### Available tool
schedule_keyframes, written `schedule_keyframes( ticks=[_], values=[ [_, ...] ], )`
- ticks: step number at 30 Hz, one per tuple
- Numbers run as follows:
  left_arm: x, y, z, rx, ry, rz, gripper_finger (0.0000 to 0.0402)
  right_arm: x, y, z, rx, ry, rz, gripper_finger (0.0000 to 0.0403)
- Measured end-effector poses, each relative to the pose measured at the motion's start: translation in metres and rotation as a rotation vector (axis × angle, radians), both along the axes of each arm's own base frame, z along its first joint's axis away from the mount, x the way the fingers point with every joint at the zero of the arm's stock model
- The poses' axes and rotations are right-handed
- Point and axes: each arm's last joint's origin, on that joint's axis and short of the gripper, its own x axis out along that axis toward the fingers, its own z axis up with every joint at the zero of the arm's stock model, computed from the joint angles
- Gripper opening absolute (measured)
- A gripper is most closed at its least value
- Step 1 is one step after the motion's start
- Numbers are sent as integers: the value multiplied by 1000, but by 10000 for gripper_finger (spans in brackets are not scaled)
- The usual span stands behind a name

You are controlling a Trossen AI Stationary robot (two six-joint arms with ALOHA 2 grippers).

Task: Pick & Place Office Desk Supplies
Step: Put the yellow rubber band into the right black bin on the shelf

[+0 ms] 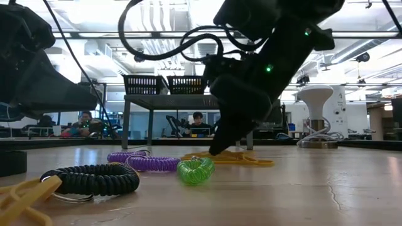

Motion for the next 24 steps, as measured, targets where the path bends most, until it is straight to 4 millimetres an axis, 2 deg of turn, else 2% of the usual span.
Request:
schedule_keyframes(
  ticks=[2, 5, 7, 9, 12, 16, 20, 24],
  values=[
    [0, 0, 0, 1, 1, 0, 118, 2, 1, 0, -1, 0, 8, 86],
    [0, 0, 0, 1, 1, 0, 118, 2, 1, 2, 10, 4, 29, 32],
    [0, 0, 0, 0, 3, -2, 118, 1, 4, 5, -3, 2, 52, 17],
    [0, 0, 0, -2, 5, -5, 118, -2, 9, 15, -27, -27, 70, 12],
    [0, 0, 0, -1, 6, -5, 118, -9, 23, 41, -100, -117, 76, 9],
    [0, 0, 0, 0, 6, -5, 118, -28, 44, 77, -253, -241, 53, 8],
    [0, 0, 0, 0, 6, -5, 118, -60, 59, 109, -432, -334, -37, 8],
    [0, 0, 0, -1, 5, -5, 118, -89, 64, 124, -493, -389, -110, 8]
  ],
)
